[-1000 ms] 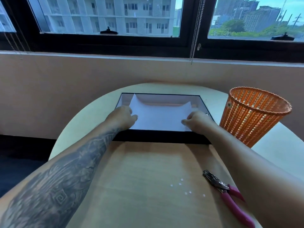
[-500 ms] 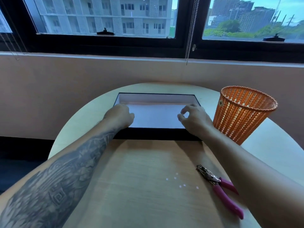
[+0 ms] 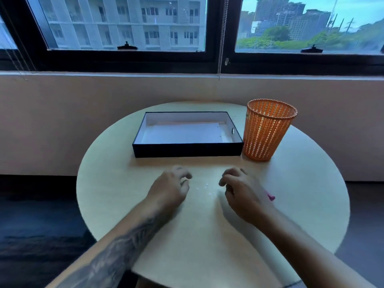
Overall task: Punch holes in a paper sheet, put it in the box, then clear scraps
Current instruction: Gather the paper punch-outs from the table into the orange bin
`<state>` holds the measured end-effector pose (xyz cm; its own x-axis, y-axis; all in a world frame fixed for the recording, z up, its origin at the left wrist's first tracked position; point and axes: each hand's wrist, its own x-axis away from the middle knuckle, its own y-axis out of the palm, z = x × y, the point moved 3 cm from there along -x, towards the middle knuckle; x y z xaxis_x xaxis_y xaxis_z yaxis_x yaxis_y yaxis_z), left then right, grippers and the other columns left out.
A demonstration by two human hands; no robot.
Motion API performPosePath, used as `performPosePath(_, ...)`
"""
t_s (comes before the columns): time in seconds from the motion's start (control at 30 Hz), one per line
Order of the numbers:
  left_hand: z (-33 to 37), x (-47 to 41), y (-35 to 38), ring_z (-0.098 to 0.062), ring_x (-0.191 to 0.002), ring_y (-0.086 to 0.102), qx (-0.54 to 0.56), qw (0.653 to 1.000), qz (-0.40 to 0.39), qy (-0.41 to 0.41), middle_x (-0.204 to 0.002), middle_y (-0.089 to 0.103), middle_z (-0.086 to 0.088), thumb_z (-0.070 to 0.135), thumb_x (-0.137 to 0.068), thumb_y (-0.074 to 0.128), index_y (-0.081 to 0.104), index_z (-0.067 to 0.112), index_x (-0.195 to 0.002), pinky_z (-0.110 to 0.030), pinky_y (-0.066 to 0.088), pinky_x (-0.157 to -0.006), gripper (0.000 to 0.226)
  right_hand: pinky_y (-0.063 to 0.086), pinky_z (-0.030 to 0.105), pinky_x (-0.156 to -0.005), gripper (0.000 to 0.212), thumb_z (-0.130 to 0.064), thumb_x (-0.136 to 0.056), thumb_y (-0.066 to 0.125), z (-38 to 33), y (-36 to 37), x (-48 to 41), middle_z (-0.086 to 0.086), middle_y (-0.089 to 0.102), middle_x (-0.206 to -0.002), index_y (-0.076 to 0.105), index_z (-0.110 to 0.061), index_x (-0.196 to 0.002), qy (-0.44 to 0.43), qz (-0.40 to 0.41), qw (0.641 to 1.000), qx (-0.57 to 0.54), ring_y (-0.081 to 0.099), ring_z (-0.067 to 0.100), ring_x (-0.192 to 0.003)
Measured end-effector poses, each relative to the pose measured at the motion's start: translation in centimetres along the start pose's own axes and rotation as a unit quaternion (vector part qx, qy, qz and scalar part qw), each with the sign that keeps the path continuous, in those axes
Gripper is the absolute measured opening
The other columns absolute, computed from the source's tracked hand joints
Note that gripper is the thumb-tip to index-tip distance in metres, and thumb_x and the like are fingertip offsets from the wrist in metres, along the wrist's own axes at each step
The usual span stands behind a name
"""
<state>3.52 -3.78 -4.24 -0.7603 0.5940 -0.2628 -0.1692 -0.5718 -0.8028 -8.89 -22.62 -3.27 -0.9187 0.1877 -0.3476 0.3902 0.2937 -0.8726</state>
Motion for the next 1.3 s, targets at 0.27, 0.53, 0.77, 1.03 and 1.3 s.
performPosePath(0.27, 1.6, 3.4, 2.7, -0.02, -0.1, 0.055, -0.03, 0.997, 0.071, 0.03, -0.106, 0.065, 0.01, 0.025, -0.088, 0.059, 0.074, 0.029, -0.097, -0.037, 0.045, -0.089, 0.018, 0.04, 0.035, -0.089, 0.018, -0.027, -0.092, 0.059, -0.8, 0.9, 3.9, -0.008, 0.069, -0.109, 0.077, -0.027, -0.086, 0.003, 0.051, 0.999, 0.011, 0.056, 0.019, -0.107)
performPosePath(0.53, 2.3, 3.2, 2.8, -0.013, -0.114, 0.05, -0.011, 0.998, 0.018, 0.055, -0.118, 0.062, 0.013, 0.03, -0.093, 0.056, 0.069, 0.03, -0.117, -0.03, 0.036, -0.099, 0.027, 0.045, 0.041, -0.09, 0.021, -0.03, -0.096, 0.054, -1.5, 2.2, 3.1, -0.01, 0.069, -0.105, 0.072, -0.027, -0.106, 0.002, 0.036, 0.999, -0.03, 0.059, 0.018, -0.104)
performPosePath(0.77, 2.9, 3.0, 3.3, -0.016, -0.107, 0.048, -0.04, 0.997, 0.006, 0.063, -0.111, 0.059, 0.01, 0.045, -0.089, 0.04, 0.072, 0.033, -0.111, -0.034, 0.037, -0.096, 0.04, 0.042, 0.037, -0.089, 0.021, -0.029, -0.092, 0.053, -1.2, 2.2, 3.1, -0.012, 0.067, -0.1, 0.072, -0.03, -0.101, 0.009, 0.029, 0.998, -0.055, 0.057, 0.014, -0.102)
performPosePath(1.03, 2.7, 2.7, 3.5, -0.016, -0.135, 0.037, -0.033, 0.999, -0.02, 0.019, -0.142, 0.049, 0.007, 0.035, -0.09, 0.047, 0.054, 0.03, -0.137, -0.032, 0.022, -0.112, 0.048, 0.045, 0.037, -0.089, 0.016, -0.019, -0.089, 0.058, -0.9, 2.5, 3.2, -0.011, 0.067, -0.097, 0.065, -0.025, -0.102, 0.024, 0.06, 0.996, -0.054, 0.06, 0.014, -0.099)
performPosePath(1.3, 2.5, 3.0, 3.2, -0.011, -0.131, 0.042, 0.027, 0.998, -0.015, 0.048, -0.133, 0.057, 0.01, 0.041, -0.086, 0.051, 0.069, 0.037, -0.11, -0.038, 0.031, -0.112, 0.031, 0.044, 0.038, -0.087, 0.013, -0.02, -0.09, 0.06, -1.2, 2.4, 3.1, -0.012, 0.066, -0.095, 0.066, -0.026, -0.1, 0.013, 0.055, 0.998, -0.038, 0.058, 0.016, -0.097)
